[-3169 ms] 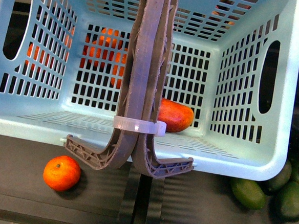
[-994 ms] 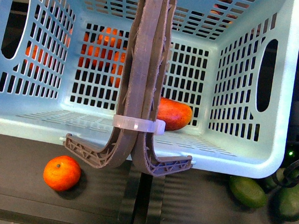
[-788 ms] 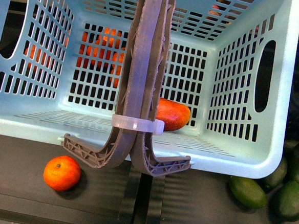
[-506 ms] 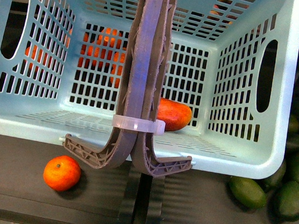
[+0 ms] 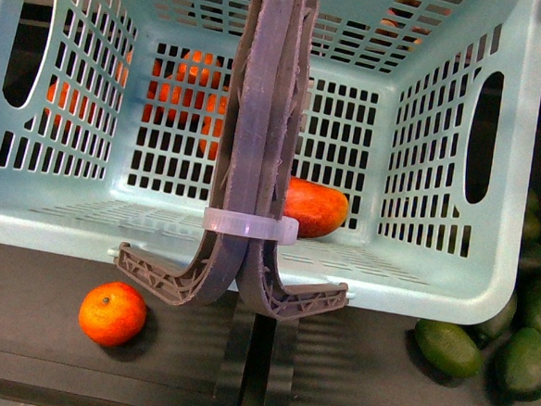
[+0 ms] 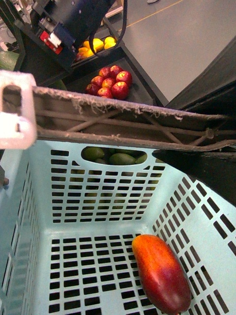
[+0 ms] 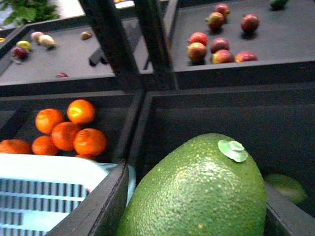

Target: Pick mango and avocado into basket

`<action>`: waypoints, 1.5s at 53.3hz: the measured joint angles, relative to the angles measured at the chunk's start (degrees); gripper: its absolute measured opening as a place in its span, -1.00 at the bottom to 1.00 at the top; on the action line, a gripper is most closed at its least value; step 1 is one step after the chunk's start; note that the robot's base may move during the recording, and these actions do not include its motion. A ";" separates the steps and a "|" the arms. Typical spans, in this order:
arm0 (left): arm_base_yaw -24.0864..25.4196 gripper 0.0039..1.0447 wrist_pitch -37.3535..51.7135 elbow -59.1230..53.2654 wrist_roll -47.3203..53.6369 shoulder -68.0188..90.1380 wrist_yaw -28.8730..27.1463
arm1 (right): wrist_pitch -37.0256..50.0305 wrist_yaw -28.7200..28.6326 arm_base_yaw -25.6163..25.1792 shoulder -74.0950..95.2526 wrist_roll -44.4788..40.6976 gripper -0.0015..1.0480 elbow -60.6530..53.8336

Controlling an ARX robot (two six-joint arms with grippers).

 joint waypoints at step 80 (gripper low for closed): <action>0.02 -0.77 -0.02 -0.04 -0.02 0.02 -0.28 | -9.03 15.52 6.67 -53.51 4.28 0.85 -35.76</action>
